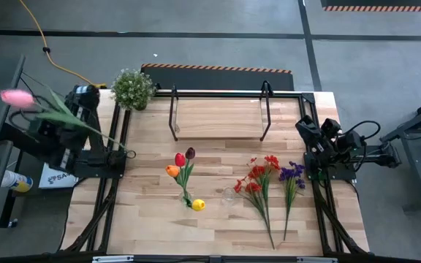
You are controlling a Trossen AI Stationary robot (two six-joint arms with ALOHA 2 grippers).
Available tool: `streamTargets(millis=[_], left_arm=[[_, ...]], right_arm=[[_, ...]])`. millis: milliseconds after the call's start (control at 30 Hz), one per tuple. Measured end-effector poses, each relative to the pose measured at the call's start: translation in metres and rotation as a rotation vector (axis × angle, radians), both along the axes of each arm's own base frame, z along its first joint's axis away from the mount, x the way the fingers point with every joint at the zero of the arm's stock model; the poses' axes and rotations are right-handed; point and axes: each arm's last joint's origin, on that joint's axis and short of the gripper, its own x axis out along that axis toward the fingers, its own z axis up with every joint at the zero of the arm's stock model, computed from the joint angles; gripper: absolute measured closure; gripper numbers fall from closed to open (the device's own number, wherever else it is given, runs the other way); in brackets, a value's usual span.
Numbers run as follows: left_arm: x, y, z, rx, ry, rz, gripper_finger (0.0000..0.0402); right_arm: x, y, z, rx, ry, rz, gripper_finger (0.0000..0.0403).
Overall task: Pick and place flowers into a vace then onto a shelf
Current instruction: Put the pink flower into the left transparent vase
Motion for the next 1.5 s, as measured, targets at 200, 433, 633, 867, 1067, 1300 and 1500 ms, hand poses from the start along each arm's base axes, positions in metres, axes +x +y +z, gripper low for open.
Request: streamTargets(millis=[200,433,633,867,1067,1300,1500], left_arm=[[0.025,-0.026,-0.015,-0.027,0.02,0.1,0.0382],[0.055,-0.047,-0.026,-0.042,0.04,0.13,0.0382],[0.078,-0.05,-0.033,-0.093,0.009,0.149,0.0382],[0.109,-0.058,-0.048,-0.145,0.019,0.069,0.0382],[0.118,-0.064,-0.052,-0.223,0.009,0.012,0.0382],[0.13,-0.075,-0.063,-0.323,0.068,-0.043,0.0382],[0.147,-0.093,-0.086,-0.332,0.144,-0.036,0.0382]], right_arm=[[0.0,0.0,0.0,0.009,-0.002,0.013,0.0391],[0.0,0.001,0.0,0.005,-0.005,0.058,0.0391],[0.0,0.002,0.0,-0.022,-0.005,0.092,0.0391],[0.001,0.004,0.0,-0.037,-0.009,0.152,0.0391],[0.0,0.005,0.0,-0.027,-0.016,0.22,0.0391],[0.0,0.006,0.001,-0.02,-0.022,0.231,0.0391],[0.0,0.005,0.001,-0.027,-0.025,0.214,0.0391]])
